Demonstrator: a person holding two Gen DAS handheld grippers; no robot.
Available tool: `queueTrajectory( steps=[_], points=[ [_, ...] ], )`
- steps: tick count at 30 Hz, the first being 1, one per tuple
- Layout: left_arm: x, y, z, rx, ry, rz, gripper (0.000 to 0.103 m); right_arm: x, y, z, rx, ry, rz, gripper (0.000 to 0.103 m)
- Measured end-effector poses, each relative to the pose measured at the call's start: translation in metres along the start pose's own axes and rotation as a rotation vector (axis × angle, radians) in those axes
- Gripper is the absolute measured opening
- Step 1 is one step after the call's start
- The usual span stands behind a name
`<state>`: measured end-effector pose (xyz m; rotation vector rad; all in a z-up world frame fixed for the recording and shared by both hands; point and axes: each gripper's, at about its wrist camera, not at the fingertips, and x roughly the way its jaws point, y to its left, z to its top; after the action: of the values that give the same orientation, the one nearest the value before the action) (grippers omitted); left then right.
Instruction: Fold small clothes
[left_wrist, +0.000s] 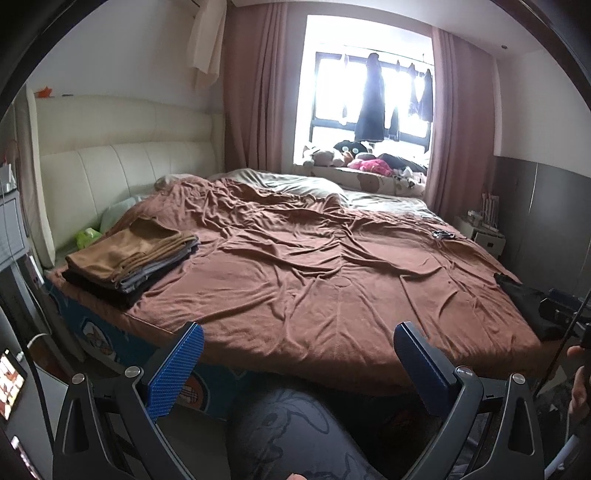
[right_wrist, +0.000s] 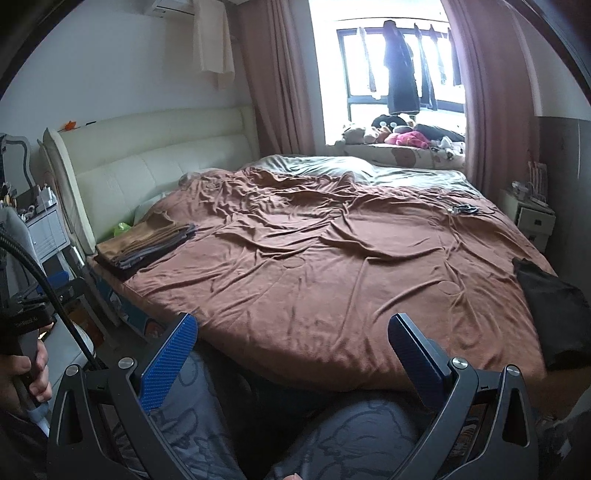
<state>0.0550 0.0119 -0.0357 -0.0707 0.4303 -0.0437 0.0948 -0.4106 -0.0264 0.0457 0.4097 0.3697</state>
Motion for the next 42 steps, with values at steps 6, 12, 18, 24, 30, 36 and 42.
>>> queueTrajectory(
  steps=[6, 12, 18, 24, 30, 36, 42],
  points=[
    [-0.004, 0.004, 0.000, -0.005, -0.009, -0.001, 0.103, 0.003, 0.002, -0.002, -0.009, 0.012, 0.005, 0.103],
    [-0.005, 0.005, -0.001, 0.000, -0.013, -0.001, 0.103, 0.002, 0.001, -0.004, 0.009, 0.013, 0.009, 0.103],
    [-0.005, 0.005, -0.001, -0.004, -0.012, -0.002, 0.103, 0.002, 0.000, -0.004, 0.015, 0.012, 0.008, 0.103],
    [-0.006, 0.003, 0.000, 0.007, -0.015, -0.004, 0.103, 0.004, -0.004, -0.005, 0.025, 0.014, 0.009, 0.103],
    [-0.006, 0.001, 0.002, 0.011, -0.021, -0.009, 0.103, 0.003, -0.002, -0.004, 0.039, 0.017, 0.020, 0.103],
    [-0.007, 0.001, 0.008, -0.003, -0.034, -0.013, 0.103, -0.001, 0.003, -0.001, 0.028, 0.014, 0.003, 0.103],
    [-0.009, -0.001, 0.008, 0.002, -0.041, -0.012, 0.103, -0.001, 0.001, 0.000, 0.033, 0.023, -0.008, 0.103]
  ],
)
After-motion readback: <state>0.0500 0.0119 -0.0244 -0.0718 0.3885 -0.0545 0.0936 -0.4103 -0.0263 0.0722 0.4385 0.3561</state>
